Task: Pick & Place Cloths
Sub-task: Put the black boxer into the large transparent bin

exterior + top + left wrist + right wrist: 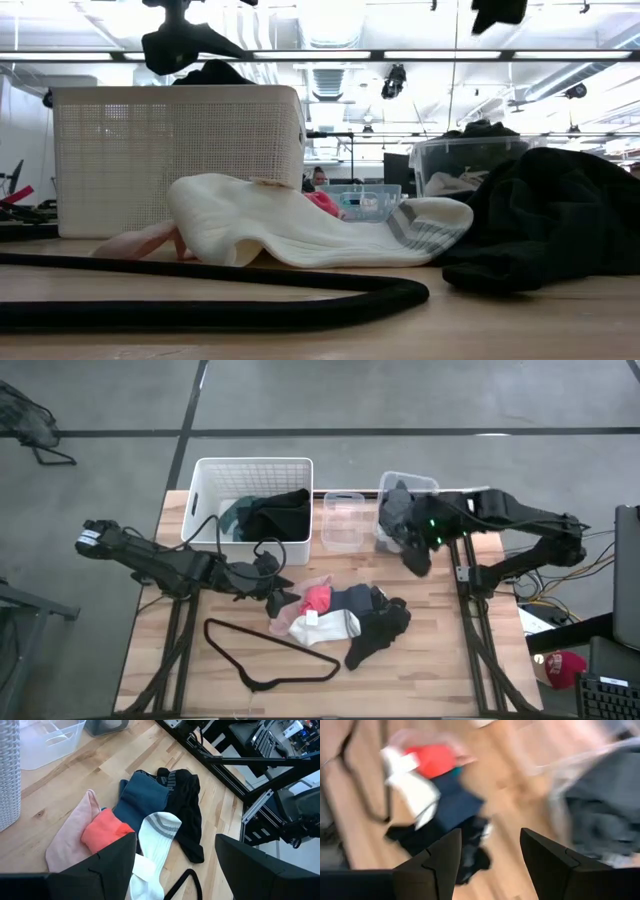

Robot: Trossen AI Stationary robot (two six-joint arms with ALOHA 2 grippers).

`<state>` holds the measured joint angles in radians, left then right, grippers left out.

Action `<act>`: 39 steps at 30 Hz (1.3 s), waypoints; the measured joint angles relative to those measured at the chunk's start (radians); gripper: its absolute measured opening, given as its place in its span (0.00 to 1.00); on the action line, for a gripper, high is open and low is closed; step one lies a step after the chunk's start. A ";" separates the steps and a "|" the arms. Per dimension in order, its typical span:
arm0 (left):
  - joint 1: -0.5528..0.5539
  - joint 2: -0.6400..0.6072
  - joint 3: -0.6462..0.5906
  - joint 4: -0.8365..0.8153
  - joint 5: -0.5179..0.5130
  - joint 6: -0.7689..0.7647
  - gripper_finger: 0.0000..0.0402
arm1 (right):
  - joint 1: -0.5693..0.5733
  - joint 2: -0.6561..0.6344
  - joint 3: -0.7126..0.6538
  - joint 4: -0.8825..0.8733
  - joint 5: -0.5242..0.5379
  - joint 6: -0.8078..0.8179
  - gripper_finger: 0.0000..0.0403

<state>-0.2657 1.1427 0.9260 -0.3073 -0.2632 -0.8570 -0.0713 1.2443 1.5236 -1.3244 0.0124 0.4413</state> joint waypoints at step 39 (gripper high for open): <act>0.000 0.000 -0.024 0.001 -0.001 -0.063 0.69 | 0.393 0.567 -0.309 0.363 -0.344 0.023 0.04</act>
<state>-0.2657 1.1427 0.9023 -0.3066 -0.2642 -0.9201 0.3221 1.8115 1.2150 -0.9610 -0.3314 0.4641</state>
